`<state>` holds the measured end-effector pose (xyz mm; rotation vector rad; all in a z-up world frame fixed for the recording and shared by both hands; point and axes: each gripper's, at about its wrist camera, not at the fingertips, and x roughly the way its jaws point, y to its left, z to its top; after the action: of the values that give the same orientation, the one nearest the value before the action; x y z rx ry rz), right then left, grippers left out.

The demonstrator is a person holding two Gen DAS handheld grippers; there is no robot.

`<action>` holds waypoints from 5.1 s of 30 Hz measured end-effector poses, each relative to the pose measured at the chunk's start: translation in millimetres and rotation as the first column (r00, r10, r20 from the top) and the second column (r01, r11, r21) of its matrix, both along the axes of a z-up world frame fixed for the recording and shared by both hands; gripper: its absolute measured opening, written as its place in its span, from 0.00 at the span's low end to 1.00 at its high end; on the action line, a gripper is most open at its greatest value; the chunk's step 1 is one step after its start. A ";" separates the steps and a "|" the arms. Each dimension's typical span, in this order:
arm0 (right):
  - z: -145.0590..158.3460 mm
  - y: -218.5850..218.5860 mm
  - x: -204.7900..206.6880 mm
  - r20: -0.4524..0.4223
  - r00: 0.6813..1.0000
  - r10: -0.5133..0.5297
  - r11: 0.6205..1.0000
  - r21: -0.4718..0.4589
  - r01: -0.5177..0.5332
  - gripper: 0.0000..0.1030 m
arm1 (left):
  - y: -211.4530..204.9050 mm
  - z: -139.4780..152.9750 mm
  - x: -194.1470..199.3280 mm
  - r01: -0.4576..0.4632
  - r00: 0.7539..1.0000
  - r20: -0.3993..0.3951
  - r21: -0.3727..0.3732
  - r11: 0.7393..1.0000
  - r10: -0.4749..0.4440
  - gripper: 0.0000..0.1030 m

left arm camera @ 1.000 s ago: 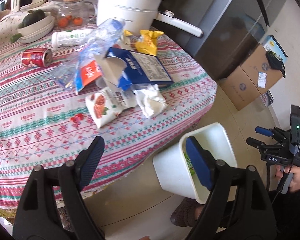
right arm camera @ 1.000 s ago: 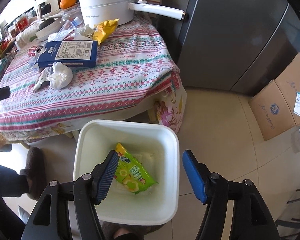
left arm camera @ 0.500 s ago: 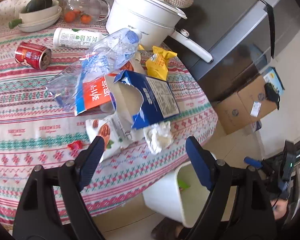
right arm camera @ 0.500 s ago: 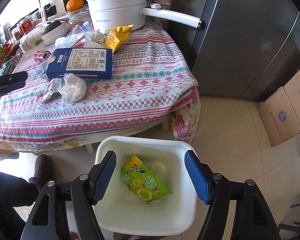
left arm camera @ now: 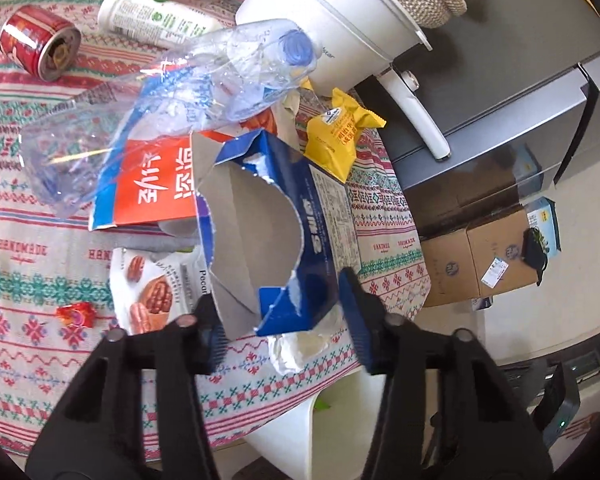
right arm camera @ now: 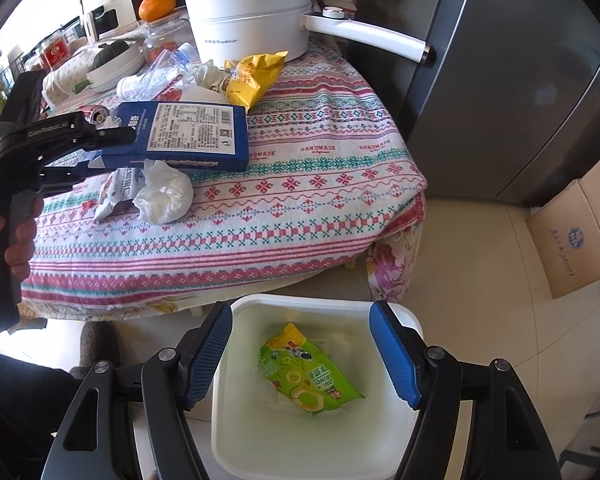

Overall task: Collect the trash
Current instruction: 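Grasp the blue milk carton with the left gripper and lift, then grasp the crumpled white tissue with the right gripper, then carry the carton with the left gripper while the right carries the tissue to the bin, then open the left gripper over the bin while the right gripper drops the tissue, then grasp the white Pecan Kernels bag with the left gripper and lift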

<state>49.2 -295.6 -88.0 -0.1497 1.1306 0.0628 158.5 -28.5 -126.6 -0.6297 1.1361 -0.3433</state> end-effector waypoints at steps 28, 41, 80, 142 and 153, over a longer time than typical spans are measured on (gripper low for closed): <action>-12.0 41.7 55.7 -0.063 0.992 -0.107 0.973 0.201 0.117 0.71 | 86.6 121.8 -85.2 -0.063 0.959 0.281 0.145 0.987 0.020 0.25; -51.5 86.0 107.5 -0.148 0.979 -0.138 0.946 0.275 0.175 0.68 | 128.6 104.4 -108.9 -0.089 0.970 0.242 0.253 0.963 0.026 0.25; 21.4 8.5 17.7 0.041 0.997 -0.072 0.949 0.311 0.056 0.27 | 26.8 118.1 -140.7 0.166 0.924 0.292 0.276 0.947 -0.247 0.25; -46.9 -100.6 -25.0 -0.181 0.954 -0.239 0.947 0.175 0.271 0.67 | -58.9 36.4 -115.6 0.344 0.909 0.073 0.424 0.838 -0.410 0.82; -45.9 -80.5 -14.4 -0.187 0.959 -0.212 0.955 0.169 0.244 0.70 | -0.8 32.0 -77.9 0.225 0.963 0.047 0.397 0.890 -0.264 0.83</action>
<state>34.9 -376.1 -133.9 0.1613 1.2962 -0.0237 80.7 -29.3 -94.6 -0.1151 1.1483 -0.3477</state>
